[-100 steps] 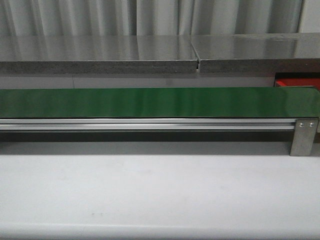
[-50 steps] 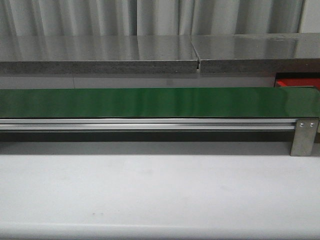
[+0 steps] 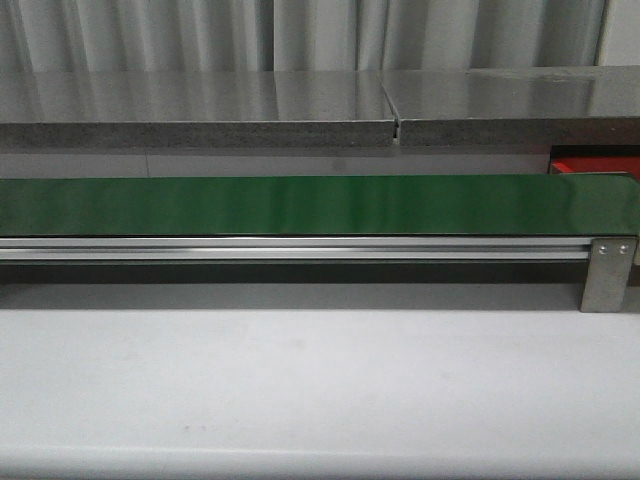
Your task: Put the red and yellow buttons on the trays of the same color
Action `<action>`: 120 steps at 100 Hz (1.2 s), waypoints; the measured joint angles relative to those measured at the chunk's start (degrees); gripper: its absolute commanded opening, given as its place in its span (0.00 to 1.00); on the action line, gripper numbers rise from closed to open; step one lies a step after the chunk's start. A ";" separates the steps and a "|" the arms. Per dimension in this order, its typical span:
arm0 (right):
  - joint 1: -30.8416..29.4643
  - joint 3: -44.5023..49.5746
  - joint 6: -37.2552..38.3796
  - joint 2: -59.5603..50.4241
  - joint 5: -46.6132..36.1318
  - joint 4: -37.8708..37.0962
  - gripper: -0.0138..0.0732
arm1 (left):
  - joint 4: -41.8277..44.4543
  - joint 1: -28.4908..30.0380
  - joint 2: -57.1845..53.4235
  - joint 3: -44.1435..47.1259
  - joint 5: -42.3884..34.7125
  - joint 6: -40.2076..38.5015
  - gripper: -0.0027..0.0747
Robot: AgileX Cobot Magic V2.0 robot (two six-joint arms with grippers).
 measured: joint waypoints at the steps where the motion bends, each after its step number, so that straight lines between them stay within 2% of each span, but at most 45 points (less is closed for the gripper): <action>1: 0.00 0.00 0.00 0.00 0.00 0.00 0.02 | 0.00 -0.25 -0.16 0.00 0.12 0.00 0.18; 38: 0.00 0.00 0.00 0.00 0.00 0.00 0.02 | -0.75 -9.11 3.23 -5.40 3.33 0.68 0.18; 79: 0.00 0.00 0.00 0.00 0.00 0.00 0.02 | -0.64 -14.15 11.75 -7.71 5.34 1.52 0.18; 89: 0.00 0.00 0.00 0.00 0.00 0.00 0.02 | -0.76 -14.35 12.00 -7.92 5.46 1.62 0.22; 96: 0.00 0.00 0.00 0.00 0.00 0.00 0.02 | -0.76 -14.49 12.13 -7.92 5.59 1.81 0.32; 113: 0.00 0.00 0.00 0.00 0.00 0.00 0.02 | -0.34 -14.52 12.58 -9.03 7.59 3.92 0.82; 120: 0.00 0.00 0.00 0.00 0.00 0.00 0.02 | -0.32 -14.52 12.84 -9.64 8.56 4.10 0.94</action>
